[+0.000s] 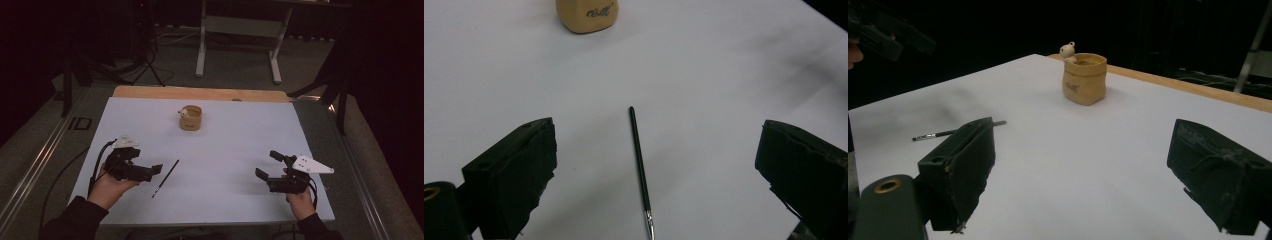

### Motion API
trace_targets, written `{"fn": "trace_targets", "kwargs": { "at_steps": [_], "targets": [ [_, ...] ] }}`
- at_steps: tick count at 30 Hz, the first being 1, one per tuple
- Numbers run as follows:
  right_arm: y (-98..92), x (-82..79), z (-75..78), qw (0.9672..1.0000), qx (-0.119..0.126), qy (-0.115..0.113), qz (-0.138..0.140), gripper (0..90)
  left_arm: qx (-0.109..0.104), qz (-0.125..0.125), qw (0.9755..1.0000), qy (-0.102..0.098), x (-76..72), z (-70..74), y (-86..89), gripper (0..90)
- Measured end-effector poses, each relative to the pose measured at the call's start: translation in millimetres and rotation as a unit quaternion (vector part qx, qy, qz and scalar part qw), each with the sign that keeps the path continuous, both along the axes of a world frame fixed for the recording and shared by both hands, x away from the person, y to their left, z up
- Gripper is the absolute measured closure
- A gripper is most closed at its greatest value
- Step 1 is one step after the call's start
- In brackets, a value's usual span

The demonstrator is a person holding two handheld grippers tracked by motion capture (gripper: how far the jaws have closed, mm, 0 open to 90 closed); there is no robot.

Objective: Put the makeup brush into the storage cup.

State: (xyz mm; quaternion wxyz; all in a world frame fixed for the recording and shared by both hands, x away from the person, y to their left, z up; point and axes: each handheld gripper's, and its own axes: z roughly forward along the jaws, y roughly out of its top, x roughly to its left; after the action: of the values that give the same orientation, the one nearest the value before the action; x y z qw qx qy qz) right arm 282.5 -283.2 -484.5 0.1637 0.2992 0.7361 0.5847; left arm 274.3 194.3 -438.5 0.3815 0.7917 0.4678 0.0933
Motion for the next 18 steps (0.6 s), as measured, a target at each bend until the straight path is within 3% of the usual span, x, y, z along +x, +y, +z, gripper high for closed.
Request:
{"fn": "trace_targets", "kwargs": {
  "at_steps": [2, 9, 13, 18],
  "targets": [
    [0.5, 0.0, 0.0, 1.0, -0.001, 0.001, 0.001, 11.6, 0.009, 0.0, 1.0, 0.004, 2.9, -0.4, -4.7, 4.1],
    [0.9, -0.3, 0.3, 1.0, -0.001, 0.001, 0.003, 11.6, 0.035, 0.001, 0.9979, 0.055, 14.6, -13.0, -19.6, 10.3],
    [0.6, -0.4, 0.4, 1.0, 0.0, 0.001, 0.004, 11.6, 0.045, 0.002, 0.9956, 0.082, 18.5, -23.3, -25.7, 17.6],
    [1.1, -0.2, 0.1, 1.0, 0.0, 0.002, 0.005, 11.6, 0.068, 0.01, 0.9901, 0.122, 24.1, -33.2, -28.4, 27.7]
  ]
}}
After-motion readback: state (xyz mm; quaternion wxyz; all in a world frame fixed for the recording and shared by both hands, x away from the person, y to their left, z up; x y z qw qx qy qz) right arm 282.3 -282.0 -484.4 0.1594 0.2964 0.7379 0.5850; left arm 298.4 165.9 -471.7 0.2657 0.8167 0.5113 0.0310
